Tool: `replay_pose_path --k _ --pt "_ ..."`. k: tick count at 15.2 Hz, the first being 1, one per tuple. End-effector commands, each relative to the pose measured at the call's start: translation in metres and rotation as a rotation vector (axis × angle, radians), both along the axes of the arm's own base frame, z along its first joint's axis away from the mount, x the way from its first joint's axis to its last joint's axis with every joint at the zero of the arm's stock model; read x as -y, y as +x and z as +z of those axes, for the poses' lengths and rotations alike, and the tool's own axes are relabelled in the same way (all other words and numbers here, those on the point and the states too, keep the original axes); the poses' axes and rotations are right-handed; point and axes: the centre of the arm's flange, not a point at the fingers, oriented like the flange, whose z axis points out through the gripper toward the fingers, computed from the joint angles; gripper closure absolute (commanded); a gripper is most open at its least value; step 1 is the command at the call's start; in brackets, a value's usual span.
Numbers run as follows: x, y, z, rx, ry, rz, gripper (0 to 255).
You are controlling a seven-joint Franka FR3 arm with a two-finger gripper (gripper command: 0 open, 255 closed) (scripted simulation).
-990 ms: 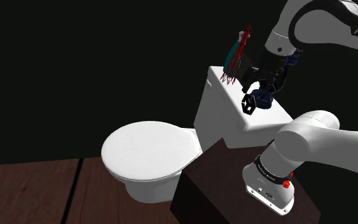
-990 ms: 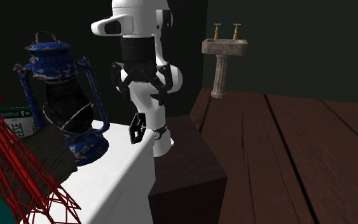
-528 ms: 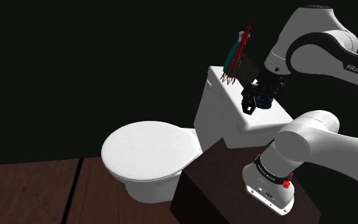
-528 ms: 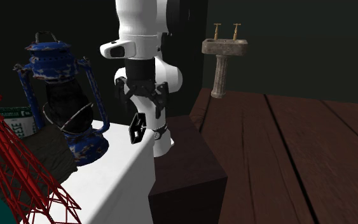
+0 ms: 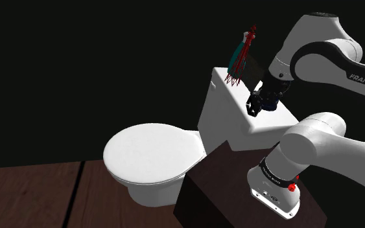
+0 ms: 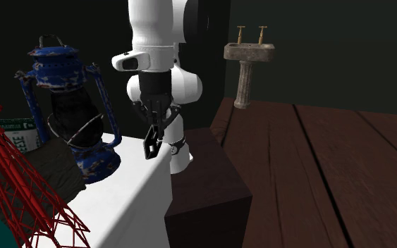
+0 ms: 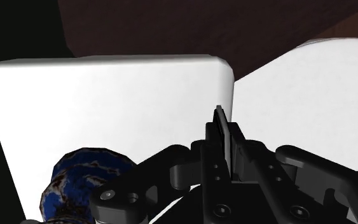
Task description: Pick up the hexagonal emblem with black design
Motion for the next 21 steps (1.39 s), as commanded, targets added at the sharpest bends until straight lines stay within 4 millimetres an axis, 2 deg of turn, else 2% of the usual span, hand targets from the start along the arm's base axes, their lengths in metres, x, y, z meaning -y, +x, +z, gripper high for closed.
replay_pose_path --k 1,6,21 --pt "0.001 0.000 0.002 0.005 -0.002 -0.007 255" --pt "0.002 -0.001 0.002 0.005 -0.002 -0.007 255" --pt "0.002 -0.001 0.081 0.005 -0.002 -0.007 255"
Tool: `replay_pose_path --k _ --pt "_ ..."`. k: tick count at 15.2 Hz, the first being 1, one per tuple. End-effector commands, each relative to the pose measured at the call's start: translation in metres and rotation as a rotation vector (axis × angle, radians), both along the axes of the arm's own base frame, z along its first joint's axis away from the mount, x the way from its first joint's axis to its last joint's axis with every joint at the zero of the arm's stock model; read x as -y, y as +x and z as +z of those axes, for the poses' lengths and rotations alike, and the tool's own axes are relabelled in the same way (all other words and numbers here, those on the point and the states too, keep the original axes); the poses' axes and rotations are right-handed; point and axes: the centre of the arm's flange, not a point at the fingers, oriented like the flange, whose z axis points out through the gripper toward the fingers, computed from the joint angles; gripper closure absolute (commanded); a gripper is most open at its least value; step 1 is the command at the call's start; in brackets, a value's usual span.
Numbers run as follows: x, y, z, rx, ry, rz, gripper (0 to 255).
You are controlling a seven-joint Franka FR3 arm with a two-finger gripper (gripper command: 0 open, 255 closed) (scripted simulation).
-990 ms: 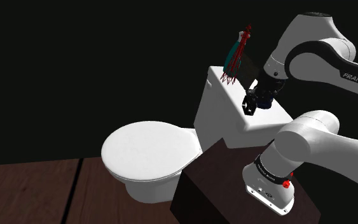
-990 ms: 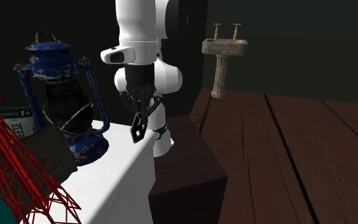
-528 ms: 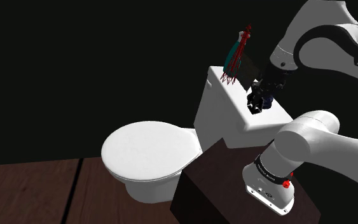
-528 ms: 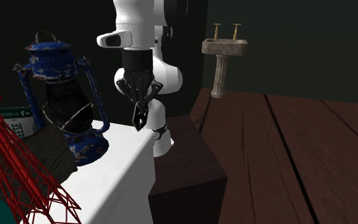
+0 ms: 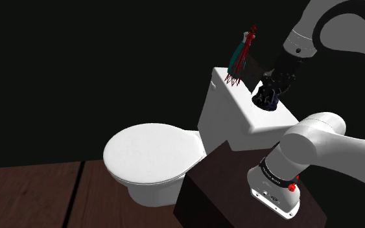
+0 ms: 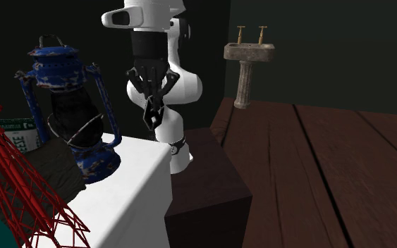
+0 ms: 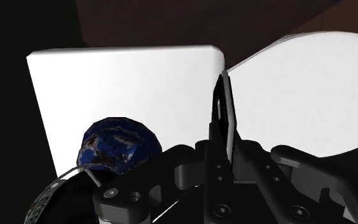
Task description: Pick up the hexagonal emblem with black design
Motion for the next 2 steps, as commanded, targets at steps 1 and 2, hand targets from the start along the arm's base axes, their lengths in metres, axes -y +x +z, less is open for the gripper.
replay_pose_path --k 1,2 --pt "-0.0009 0.0026 0.0035 -0.015 -0.004 0.000 255" --pt "-0.0009 0.0026 0.0035 -0.015 -0.004 0.000 255"
